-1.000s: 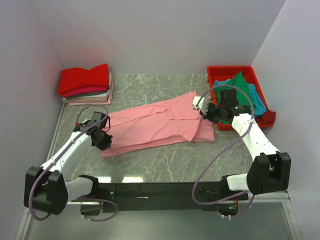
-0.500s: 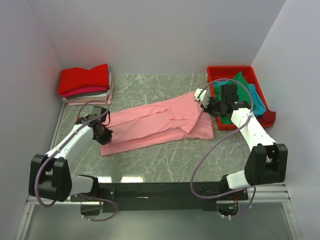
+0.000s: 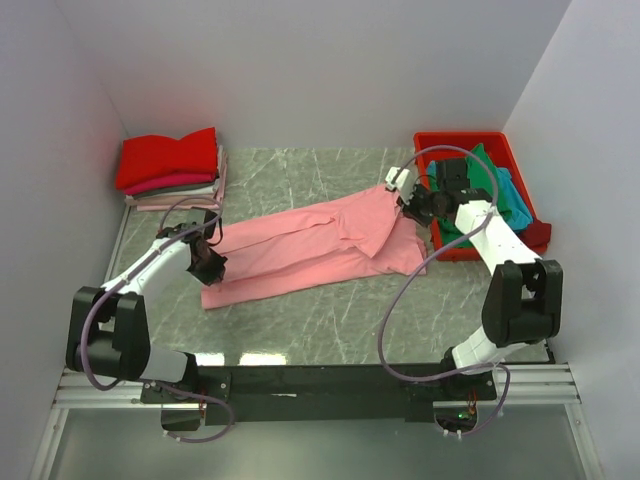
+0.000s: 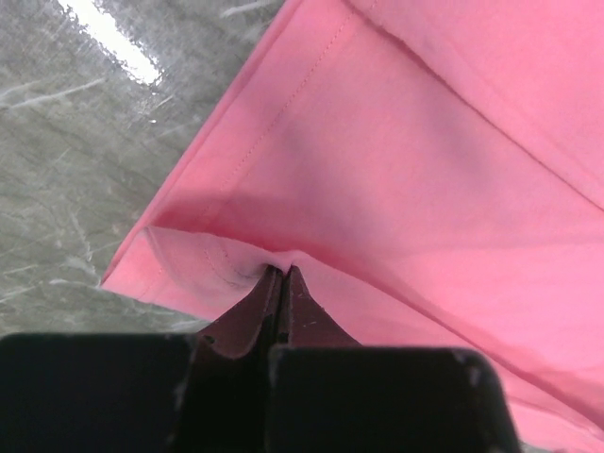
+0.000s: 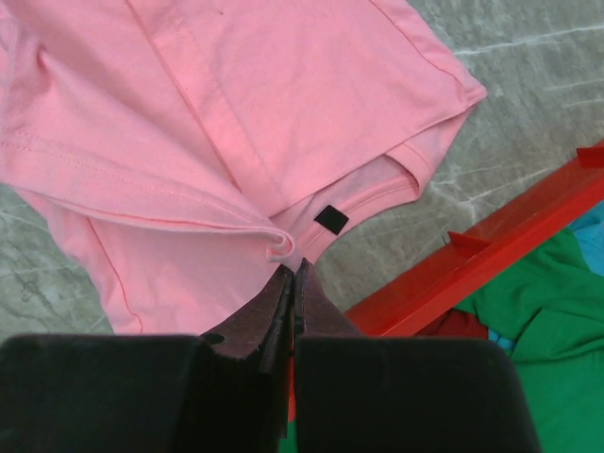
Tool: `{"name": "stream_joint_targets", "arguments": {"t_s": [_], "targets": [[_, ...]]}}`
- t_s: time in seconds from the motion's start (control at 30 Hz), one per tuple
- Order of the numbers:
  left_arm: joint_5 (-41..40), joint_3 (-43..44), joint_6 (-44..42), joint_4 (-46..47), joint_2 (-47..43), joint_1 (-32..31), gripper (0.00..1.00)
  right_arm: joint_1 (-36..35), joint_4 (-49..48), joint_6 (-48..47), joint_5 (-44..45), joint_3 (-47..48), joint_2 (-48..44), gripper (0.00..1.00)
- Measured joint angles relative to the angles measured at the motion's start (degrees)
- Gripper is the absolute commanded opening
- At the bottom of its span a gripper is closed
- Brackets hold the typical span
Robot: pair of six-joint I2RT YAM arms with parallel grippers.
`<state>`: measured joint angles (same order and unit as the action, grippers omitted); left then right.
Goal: Fold and stack the t-shirts
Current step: Fold the tshirt
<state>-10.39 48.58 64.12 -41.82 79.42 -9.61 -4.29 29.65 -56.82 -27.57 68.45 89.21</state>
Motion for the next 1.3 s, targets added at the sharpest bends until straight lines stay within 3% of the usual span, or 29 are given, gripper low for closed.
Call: {"name": "stream_joint_targets", "arguments": {"t_s": [0.43, 1.2, 1.3], "targets": [[-0.07, 0.09, -0.59, 1.09, 1.75, 0.63, 0.00, -0.48, 2.58, 0.22, -0.81, 11.45, 8.83, 0.00], [-0.04, 1.07, -2.05, 2.21, 5.44, 1.51, 0.00, -3.72, 4.28, 1.33, 2.40, 18.62, 17.07, 0.00], [-0.04, 1.55, -2.23, 2.19, 5.81, 1.55, 0.05, -3.72, 4.24, 1.75, 2.80, 19.04, 17.14, 0.00]]}}
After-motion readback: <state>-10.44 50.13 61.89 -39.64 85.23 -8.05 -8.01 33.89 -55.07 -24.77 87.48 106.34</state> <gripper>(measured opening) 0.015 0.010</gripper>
